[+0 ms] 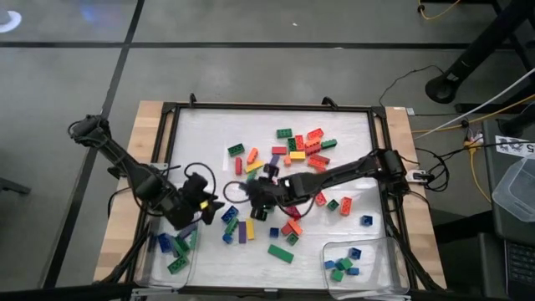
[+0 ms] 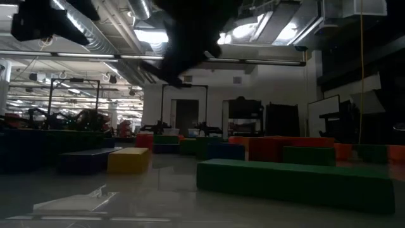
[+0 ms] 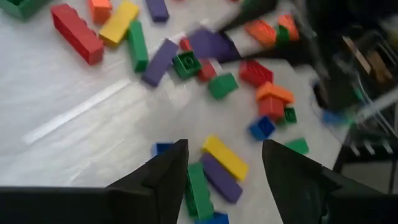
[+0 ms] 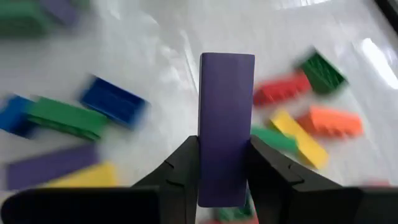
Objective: Sort blocks by size
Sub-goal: Put the large violet block into the left transparent bin
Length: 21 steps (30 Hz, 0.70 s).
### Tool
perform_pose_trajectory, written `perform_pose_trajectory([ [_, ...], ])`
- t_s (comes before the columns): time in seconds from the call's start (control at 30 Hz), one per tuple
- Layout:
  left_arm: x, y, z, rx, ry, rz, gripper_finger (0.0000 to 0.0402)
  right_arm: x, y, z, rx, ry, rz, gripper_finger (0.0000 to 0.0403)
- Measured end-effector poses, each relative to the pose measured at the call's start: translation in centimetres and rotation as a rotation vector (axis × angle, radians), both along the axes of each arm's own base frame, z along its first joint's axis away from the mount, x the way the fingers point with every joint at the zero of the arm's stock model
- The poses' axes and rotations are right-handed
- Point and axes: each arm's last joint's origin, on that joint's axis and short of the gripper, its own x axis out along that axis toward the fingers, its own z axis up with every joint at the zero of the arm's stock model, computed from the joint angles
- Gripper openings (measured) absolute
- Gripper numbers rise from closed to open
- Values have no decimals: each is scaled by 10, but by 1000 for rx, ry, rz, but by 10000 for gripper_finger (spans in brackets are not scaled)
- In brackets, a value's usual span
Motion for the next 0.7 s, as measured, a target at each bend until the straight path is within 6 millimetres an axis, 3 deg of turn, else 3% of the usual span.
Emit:
perform_pose_trajectory([
  [0.23, 14, 10, 5, -57, -60, 48, 194, 5, 19, 10, -103, -119, 92, 111],
  [0.7, 27, 24, 10, -100, -122, 117, 194, 8, 19, 14, -176, -141, 133, 112],
])
